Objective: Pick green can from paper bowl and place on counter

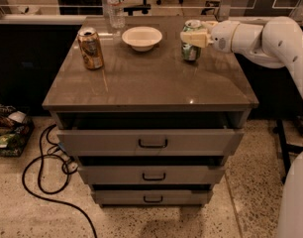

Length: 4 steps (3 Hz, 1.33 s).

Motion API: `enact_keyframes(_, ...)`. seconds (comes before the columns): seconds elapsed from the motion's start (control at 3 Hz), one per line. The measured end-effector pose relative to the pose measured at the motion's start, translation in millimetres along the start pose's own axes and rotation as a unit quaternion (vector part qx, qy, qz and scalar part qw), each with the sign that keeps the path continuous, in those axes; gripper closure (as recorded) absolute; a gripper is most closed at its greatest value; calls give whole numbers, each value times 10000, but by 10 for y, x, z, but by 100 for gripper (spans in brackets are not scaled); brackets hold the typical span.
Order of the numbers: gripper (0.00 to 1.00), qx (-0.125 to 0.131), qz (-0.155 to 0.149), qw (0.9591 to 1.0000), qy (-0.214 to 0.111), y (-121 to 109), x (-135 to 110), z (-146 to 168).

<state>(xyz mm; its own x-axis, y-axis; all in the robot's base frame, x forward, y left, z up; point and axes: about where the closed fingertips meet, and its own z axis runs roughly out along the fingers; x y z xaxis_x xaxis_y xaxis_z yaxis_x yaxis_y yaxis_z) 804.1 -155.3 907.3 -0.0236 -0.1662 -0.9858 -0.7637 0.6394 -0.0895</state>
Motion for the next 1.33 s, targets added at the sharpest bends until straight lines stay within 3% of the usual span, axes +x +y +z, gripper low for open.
enact_keyframes(0.33,100,-79,21,9996,-280,7,114,49)
enact_keyframes(0.67,83,-115,14,9995,-301,35,117,90)
enact_keyframes(1.33,38,-159,19,9994,-308,71,117,144)
